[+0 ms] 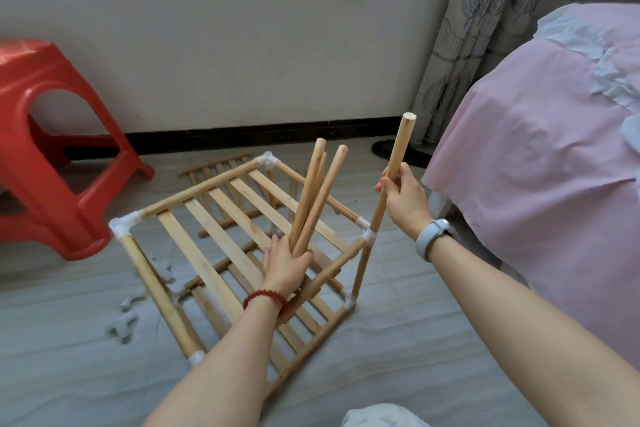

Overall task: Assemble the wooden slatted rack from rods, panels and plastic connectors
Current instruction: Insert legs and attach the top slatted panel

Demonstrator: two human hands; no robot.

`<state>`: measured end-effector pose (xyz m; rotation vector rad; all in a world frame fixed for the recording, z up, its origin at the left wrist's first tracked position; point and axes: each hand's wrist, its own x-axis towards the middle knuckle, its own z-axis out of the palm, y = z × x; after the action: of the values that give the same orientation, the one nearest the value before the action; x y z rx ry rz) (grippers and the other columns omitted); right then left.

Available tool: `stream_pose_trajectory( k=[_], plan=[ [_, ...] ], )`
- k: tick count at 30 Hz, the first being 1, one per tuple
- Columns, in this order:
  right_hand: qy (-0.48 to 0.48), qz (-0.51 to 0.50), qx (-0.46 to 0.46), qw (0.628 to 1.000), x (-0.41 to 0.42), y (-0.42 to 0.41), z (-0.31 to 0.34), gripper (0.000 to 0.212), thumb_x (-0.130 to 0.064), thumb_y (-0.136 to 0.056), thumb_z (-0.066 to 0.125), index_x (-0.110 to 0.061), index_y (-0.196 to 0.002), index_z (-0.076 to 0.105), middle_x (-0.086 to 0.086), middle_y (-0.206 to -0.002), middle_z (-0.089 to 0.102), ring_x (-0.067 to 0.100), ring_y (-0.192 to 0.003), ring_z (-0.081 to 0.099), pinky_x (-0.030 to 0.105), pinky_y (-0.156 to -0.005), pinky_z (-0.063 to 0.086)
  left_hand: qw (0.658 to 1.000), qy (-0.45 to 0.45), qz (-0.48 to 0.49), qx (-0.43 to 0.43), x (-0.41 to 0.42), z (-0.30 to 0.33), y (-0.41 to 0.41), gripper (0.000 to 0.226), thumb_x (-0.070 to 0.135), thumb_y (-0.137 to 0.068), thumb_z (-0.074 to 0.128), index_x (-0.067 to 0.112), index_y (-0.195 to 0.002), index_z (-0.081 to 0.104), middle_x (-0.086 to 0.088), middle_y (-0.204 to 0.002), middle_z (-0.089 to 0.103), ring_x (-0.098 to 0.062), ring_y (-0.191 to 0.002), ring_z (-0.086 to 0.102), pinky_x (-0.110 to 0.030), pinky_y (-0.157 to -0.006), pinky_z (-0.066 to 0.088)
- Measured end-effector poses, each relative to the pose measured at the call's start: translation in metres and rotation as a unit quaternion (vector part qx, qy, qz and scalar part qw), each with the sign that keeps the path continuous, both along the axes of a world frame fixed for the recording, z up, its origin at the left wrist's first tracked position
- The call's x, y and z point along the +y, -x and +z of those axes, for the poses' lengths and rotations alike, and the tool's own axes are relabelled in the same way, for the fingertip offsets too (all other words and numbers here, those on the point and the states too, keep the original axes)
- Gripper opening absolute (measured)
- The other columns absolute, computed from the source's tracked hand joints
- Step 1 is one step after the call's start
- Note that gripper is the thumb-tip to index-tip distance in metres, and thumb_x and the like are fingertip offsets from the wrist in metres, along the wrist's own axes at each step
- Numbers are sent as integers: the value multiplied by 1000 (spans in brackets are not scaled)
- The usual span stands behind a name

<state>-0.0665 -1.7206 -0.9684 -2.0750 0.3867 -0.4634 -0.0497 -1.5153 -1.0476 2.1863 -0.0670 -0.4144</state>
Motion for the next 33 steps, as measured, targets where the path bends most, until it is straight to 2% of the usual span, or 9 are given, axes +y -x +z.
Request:
stream_pose_trajectory(
  k=[4,8,12,14,18,22,27,29,33],
  plan=[
    [16,-37,72,997,6,0,10,8,-22,-97,46,-18,-102,49,-4,-87,54,18,-89,57,30,-73,43,995,86,48,-18,20,22,3,22,23,-89,54,16,-109,50,-1,-76,53,-15,-61,51,-29,-55,45],
    [-30,-97,174,980,35,11,2,26,-23,-92,51,-6,-111,45,4,-90,51,17,-76,53,31,-62,45,990,89,85,-66,56,41,1,19,21,-88,54,22,-106,49,1,-73,52,-15,-56,49,-26,-48,41],
    [118,94,336,930,90,29,-29,37,-39,-91,48,-7,-109,50,19,-118,52,28,-103,55,40,-89,48,988,76,102,-89,92,55,1,15,21,-87,54,18,-101,48,-2,-76,51,-17,-58,49,-27,-48,41],
    [166,127,412,887,115,36,-49,65,-53,-90,44,1,-126,43,29,-143,23,37,-124,42,45,-103,40,988,69,105,-90,108,55,5,13,20,-87,54,18,-98,47,-1,-75,49,-16,-56,47,-25,-44,39],
    [181,61,391,901,139,31,-65,86,-43,-93,45,6,-144,-4,33,-146,-19,44,-139,5,46,-112,23,988,58,115,-81,132,50,12,13,20,-86,54,19,-98,49,-2,-74,50,-16,-54,47,-23,-39,37],
    [166,100,355,915,114,15,-71,83,-28,-94,47,3,-145,-9,28,-143,-34,43,-141,-5,44,-116,17,990,60,95,-81,140,41,13,11,21,-85,57,26,-93,50,1,-72,53,-13,-55,50,-25,-43,41],
    [146,153,272,939,59,-20,-72,79,-24,-95,50,5,-145,-4,13,-145,-40,35,-141,15,31,-114,24,994,52,63,-69,134,30,-1,14,26,-83,61,30,-93,52,5,-70,56,-7,-54,52,-16,-41,38],
    [159,157,262,939,43,-33,-70,64,-13,-95,46,6,-142,7,14,-149,-33,32,-112,50,28,-92,45,995,54,52,-62,126,27,-5,18,26,-84,62,25,-100,55,5,-74,57,-7,-60,54,-13,-43,38],
    [221,154,239,933,13,-56,-72,46,-3,-95,38,3,-138,25,13,-156,-11,29,-86,56,25,-70,44,994,94,36,-43,104,19,-15,16,24,-85,61,24,-101,55,3,-75,56,-5,-59,53,-10,-42,38]
  ],
)
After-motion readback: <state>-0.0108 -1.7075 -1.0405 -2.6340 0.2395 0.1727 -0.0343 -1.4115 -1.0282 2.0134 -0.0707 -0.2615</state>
